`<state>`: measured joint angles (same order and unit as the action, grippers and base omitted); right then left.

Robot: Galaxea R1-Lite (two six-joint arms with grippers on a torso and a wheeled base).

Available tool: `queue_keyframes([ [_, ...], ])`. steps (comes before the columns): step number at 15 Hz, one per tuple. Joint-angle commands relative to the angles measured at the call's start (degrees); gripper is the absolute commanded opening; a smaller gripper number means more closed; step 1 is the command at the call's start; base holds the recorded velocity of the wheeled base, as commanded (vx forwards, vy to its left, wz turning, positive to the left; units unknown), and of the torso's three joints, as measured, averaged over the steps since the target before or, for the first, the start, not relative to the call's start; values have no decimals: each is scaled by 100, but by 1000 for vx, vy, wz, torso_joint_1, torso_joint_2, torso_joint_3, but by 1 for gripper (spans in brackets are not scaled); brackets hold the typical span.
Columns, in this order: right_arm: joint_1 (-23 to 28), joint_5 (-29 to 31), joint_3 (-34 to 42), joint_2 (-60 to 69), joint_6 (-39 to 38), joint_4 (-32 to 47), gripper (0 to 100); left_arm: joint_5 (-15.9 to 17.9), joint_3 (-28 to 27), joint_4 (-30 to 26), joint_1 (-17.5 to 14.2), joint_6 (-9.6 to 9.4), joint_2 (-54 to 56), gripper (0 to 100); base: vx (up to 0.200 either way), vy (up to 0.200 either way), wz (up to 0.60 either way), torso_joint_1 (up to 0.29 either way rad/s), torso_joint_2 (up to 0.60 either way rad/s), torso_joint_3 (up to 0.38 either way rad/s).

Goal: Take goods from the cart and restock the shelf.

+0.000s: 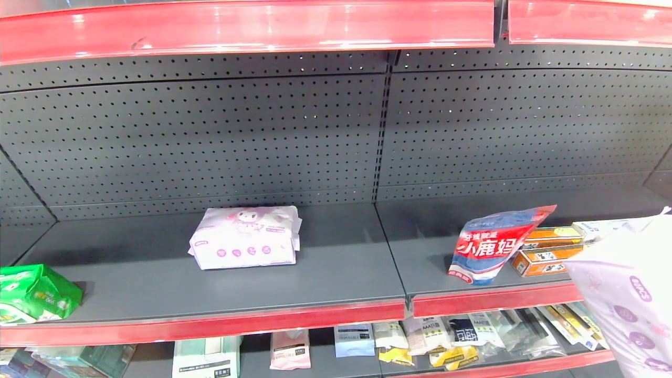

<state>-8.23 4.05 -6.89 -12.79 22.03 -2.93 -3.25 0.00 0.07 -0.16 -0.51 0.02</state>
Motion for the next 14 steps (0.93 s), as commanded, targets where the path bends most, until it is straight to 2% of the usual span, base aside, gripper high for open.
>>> queue_keyframes([
  [1, 14, 26, -32, 119, -6, -6, 0, 0, 0, 1, -2, -2, -11, 100, 0, 0, 0, 0, 0, 0],
  [3, 93, 26, -50, 119, -6, -50, 0, 9, 0, 10, -2, -116, -2, 100, 0, 0, 0, 0, 0, 0],
  [4, 155, 26, -102, 136, -41, -24, 0, 273, -483, 1, 7, -248, -249, 100, 0, 0, 0, 0, 0, 0],
  [5, 181, 35, -190, 48, -85, 11, 0, 282, -1503, -60, 16, -186, -1567, 100, 0, 0, 0, 0, 0, 0],
  [7, 181, 8, -225, -84, -137, 3, 0, 246, -2092, 89, 7, 148, -2771, 100, 0, 0, 0, 0, 0, 0],
  [8, 190, 17, -199, -84, -137, 11, 0, 35, -2188, 239, -63, -72, -3597, 100, 0, 0, 0, 0, 0, 0],
  [9, 208, 35, -173, -22, -146, 11, 0, -360, -2276, 432, -195, -195, -4274, 100, 0, 0, 0, 0, 0, 0],
  [10, 260, 35, -173, -13, -146, 11, 0, -430, -2294, 555, -186, -274, -4828, 100, 0, 0, 0, 0, 0, 0],
  [11, 313, 35, -164, -22, -146, 11, 0, -158, -2285, 608, -98, -529, -5250, 100, 0, 0, 0, 0, 0, 0],
  [12, 322, 35, -173, -48, -137, 20, 0, 413, -2373, 599, -98, -907, -5592, 100, 0, 0, 0, 0, 0, 0],
  [13, 339, 35, -155, -66, -137, 20, 0, 835, -2514, 564, -195, -1179, -5988, 100, 0, 0, 0, 0, 0, 0],
  [14, 331, 26, -137, -75, -137, 20, 0, 1099, -2725, 564, -327, -1417, -6480, 100, 0, 0, 0, 0, 0, 0],
])
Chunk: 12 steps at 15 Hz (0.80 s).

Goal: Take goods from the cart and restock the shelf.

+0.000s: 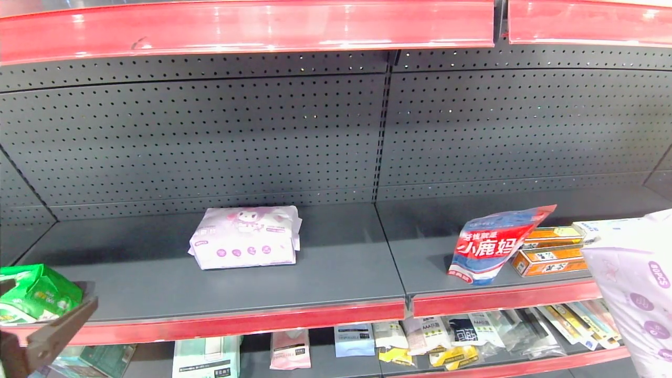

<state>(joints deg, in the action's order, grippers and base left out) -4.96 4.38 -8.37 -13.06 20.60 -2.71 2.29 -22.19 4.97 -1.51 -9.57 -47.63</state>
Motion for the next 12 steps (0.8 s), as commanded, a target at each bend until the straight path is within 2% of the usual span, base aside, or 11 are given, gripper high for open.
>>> queue_keyframes([
  [1, 13, 2, 29, -57, 5, -2, 0, 843, -743, 83, -288, -713, -2180, 100, 0, 0, 0, 0, 0, 0],
  [2, 13, 2, 46, -48, 5, -2, 0, 1045, -937, 74, -341, -950, -2506, 100, 0, 0, 0, 0, 0, 0],
  [3, 13, 11, 108, -13, 14, -2, 0, 1239, -1112, 65, -376, -1390, -2954, 100, 0, 0, 0, 0, 0, 0],
  [5, 13, 11, 134, 40, 23, -2, 0, 1406, -1411, -5, -376, -2084, -3543, 100, 0, 0, 0, 0, 0, 0],
  [6, 22, 11, 161, 49, 23, -2, 0, 1502, -1692, -163, -376, -2304, -3842, 100, 0, 0, 0, 0, 0, 0],
  [8, 22, 11, 213, 58, 23, -2, 0, 1678, -2299, -533, -376, -2603, -4325, 100, 0, 0, 0, 0, 0, 0],
  [10, 22, 11, 231, 58, 23, -2, 0, 1801, -2650, -568, -376, -2954, -4685, 100, 0, 0, 0, 0, 0, 0],
  [11, 22, 11, 240, 58, 23, -2, 0, 1836, -2879, -568, -376, -3218, -4975, 100, 0, 0, 0, 0, 0, 0],
  [12, 22, 11, 266, 58, 23, -2, 0, 1915, -2976, -559, -367, -3306, -5107, 100, 0, 0, 0, 0, 0, 0],
])
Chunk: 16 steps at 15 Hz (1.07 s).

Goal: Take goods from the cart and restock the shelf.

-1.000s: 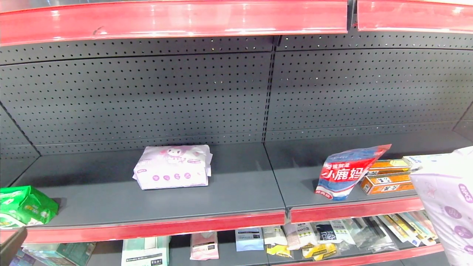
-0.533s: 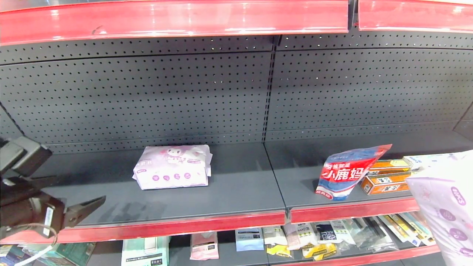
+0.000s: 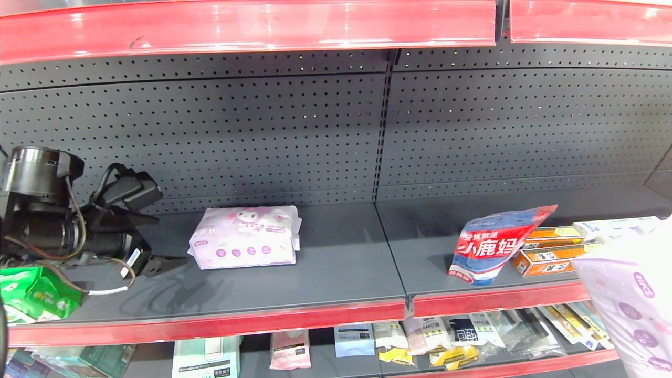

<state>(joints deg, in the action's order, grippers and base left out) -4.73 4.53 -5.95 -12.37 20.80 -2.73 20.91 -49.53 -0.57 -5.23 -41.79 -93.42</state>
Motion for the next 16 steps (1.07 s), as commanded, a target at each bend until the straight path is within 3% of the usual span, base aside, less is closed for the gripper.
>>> queue_keyframes([
  [1, -2, -5, 50, -2, 3, 1, 0, 80, -303, 31, 31, -110, -652, 100, 0, 0, 0, 0, 0, 0],
  [6, -2, -5, 155, 112, 12, 1, 0, 238, -575, 251, 31, -224, -1073, 100, 0, 0, 0, 0, 0, 0],
  [8, -2, -5, 173, 112, 12, 1, 0, 291, -742, 330, 31, -479, -1258, 100, 0, 0, 0, 0, 0, 0],
  [16, -2, 4, 191, 209, 21, 1, 0, 335, -1067, 312, 198, -488, -1495, 100, 0, 0, 0, 0, 0, 0],
])
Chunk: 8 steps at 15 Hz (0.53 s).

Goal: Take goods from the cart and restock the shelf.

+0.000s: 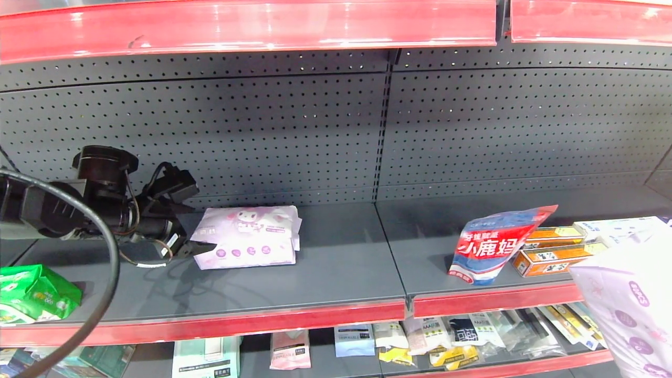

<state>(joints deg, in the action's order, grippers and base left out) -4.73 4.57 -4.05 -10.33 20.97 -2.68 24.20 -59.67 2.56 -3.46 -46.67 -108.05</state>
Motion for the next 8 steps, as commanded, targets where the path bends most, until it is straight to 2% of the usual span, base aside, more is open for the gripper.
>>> queue_keyframes([
  [1, -2, 0, 0, 4, 4, -4, 0, 32, -132, -19, 39, 0, -76, 100, 0, 0, 0, 0, 0, 0],
  [5, -2, 0, -17, 57, 13, 5, 0, 32, -458, -10, 91, -18, -349, 100, 0, 0, 0, 0, 0, 0],
  [8, 7, 26, -26, 66, 21, -4, 0, 41, -616, -19, 118, -264, -569, 100, 0, 0, 0, 0, 0, 0],
])
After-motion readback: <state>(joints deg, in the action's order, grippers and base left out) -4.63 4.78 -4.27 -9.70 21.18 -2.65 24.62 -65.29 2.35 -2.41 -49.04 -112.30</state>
